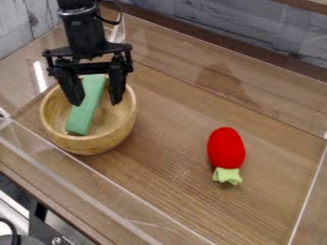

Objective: Remove the green object from the brown bowl and put it on the table

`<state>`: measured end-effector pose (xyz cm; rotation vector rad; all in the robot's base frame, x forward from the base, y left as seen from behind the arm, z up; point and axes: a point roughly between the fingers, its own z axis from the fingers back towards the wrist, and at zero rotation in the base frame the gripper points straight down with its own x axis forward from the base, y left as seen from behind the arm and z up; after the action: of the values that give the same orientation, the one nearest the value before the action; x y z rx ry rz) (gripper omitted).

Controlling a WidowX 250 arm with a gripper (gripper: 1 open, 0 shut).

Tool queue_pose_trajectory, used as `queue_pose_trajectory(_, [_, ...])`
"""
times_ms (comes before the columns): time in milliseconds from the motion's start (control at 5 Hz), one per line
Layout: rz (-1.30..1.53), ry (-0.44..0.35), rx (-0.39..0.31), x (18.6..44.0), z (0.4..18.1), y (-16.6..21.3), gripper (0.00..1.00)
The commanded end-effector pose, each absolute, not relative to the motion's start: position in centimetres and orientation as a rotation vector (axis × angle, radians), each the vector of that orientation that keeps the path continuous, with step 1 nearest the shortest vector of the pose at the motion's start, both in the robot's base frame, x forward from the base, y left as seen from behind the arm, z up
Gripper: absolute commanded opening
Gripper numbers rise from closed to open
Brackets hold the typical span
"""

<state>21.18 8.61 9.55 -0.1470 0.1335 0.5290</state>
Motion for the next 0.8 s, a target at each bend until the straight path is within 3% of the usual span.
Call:
queue_pose_trajectory(0, [0.513, 0.085, -0.135, 20.9, 10.2, 8.9, 1.0])
queue_pose_trajectory(200, [0.57, 0.076, -0.135, 20.4, 10.2, 9.7, 0.0])
queue_pose_trajectory(400, [0.625, 0.07, -0.137, 20.2, 10.6, 9.9, 1.0])
queue_pose_trajectory(600, [0.636, 0.069, -0.136, 20.2, 11.0, 10.8, 0.0])
